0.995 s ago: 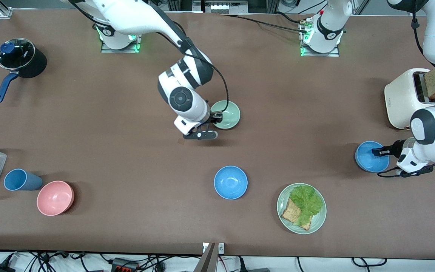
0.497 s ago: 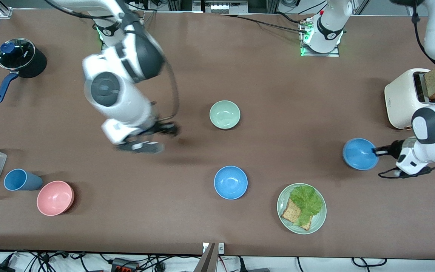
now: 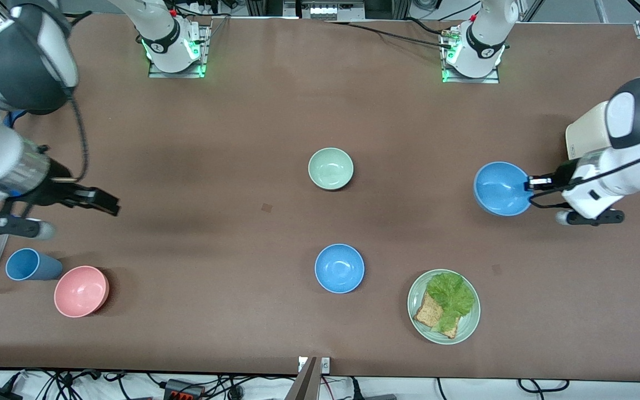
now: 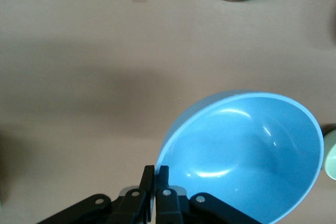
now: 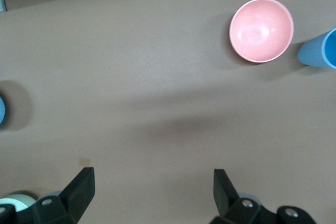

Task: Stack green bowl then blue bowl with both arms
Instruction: 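Release the green bowl and withdraw the right gripper while lifting the blue bowl, then carry the blue bowl with the left gripper over the green bowl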

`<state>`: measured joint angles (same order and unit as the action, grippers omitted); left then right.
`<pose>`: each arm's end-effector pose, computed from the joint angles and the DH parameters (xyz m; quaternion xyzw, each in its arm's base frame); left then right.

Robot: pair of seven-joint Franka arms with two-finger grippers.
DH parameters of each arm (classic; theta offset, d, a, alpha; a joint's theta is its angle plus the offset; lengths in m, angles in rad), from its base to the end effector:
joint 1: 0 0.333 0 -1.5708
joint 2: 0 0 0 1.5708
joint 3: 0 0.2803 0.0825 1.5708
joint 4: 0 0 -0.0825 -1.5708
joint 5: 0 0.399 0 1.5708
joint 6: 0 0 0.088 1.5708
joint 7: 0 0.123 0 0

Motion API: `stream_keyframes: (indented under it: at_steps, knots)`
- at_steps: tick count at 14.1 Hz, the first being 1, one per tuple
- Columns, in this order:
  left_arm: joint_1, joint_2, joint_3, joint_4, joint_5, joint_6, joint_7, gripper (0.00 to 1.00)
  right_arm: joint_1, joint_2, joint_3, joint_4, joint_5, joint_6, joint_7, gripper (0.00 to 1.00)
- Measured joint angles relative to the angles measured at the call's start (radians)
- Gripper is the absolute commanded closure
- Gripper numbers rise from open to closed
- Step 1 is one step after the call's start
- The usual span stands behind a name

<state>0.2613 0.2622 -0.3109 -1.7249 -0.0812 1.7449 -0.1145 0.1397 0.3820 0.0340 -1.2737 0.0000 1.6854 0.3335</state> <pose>0.6056 -0.0301 0.3641 0.9893 0.0441 -0.1208 0.0692 0.6676 0.1134 0.4905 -0.9966 0.0811 -0.0129 0.0099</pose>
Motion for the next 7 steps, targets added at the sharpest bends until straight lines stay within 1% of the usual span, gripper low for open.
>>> stream_keyframes:
  at_steps: [3,7]
  knots:
    - [-0.001,-0.002,-0.088,-0.004,0.000,0.000,-0.083,1.00,-0.007,0.005,0.000,-0.003,-0.003,0.000,0.000,0.00]
    - [0.000,-0.011,-0.163,-0.003,-0.001,-0.001,-0.174,1.00,-0.061,-0.002,-0.002,-0.012,-0.003,0.001,-0.074,0.00]
